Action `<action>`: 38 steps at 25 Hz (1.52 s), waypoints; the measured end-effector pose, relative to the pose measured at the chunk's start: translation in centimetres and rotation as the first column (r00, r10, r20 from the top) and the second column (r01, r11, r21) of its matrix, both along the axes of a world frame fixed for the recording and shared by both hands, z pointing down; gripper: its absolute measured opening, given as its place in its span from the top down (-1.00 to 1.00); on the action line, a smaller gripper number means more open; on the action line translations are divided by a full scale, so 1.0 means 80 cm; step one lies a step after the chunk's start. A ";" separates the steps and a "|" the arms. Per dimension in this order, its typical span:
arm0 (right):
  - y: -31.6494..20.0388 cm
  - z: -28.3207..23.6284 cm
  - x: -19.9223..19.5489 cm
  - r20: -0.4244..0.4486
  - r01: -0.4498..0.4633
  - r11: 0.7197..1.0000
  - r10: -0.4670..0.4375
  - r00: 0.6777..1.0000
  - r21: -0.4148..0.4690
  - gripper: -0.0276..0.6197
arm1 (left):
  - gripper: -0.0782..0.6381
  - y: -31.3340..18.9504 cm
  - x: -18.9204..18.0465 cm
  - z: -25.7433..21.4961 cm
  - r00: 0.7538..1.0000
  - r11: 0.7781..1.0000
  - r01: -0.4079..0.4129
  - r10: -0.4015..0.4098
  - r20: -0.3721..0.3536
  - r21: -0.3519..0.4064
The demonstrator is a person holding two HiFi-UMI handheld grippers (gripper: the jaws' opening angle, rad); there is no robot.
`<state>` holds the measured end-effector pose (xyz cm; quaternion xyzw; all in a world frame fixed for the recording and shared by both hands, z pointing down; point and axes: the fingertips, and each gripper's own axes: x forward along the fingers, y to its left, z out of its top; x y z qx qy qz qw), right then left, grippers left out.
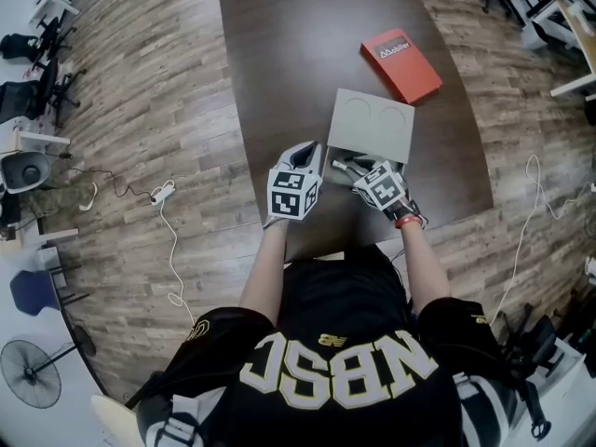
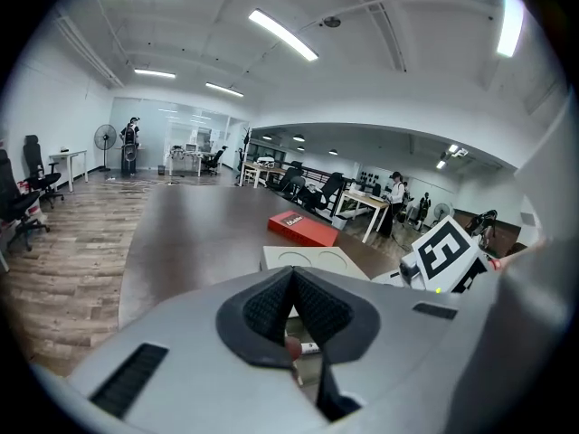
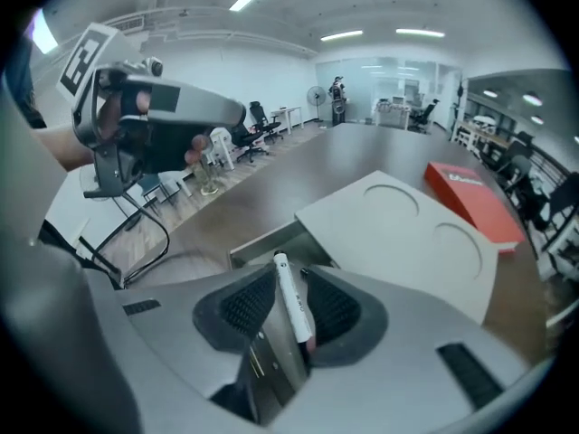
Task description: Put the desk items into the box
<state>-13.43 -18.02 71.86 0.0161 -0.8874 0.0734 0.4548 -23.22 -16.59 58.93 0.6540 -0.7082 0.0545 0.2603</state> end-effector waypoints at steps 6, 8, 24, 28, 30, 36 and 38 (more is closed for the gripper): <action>-0.027 -0.047 0.024 0.106 -0.227 0.973 0.221 0.969 0.039 0.56 | 0.75 -0.005 0.014 -0.016 0.999 0.998 -0.051 0.051 0.008 0.040; -0.038 -0.068 0.039 0.152 -0.326 0.945 0.316 0.936 0.040 0.61 | 0.75 -0.006 0.023 -0.023 0.997 0.996 -0.070 0.070 0.016 0.053; -0.078 -0.253 0.159 0.530 -0.784 0.609 0.630 0.568 0.116 0.67 | 0.75 -0.006 0.078 -0.120 0.975 0.952 -0.205 0.178 0.130 0.228; -0.065 -0.284 0.166 0.598 -0.807 0.578 0.608 0.523 0.118 0.71 | 0.75 0.006 0.076 -0.151 0.977 0.936 -0.171 0.122 0.173 0.307; -0.060 -0.298 0.168 0.634 -0.820 0.558 0.592 0.498 0.123 0.76 | 0.75 0.012 0.069 -0.161 0.977 0.929 -0.142 0.077 0.198 0.341; -0.040 -0.326 0.177 0.693 -0.840 0.518 0.545 0.471 0.163 0.89 | 0.75 0.032 0.059 -0.182 0.974 0.905 -0.100 0.003 0.229 0.413; -0.035 -0.328 0.181 0.700 -0.840 0.516 0.538 0.469 0.166 0.89 | 0.75 0.036 0.061 -0.187 0.972 0.903 -0.097 -0.005 0.235 0.419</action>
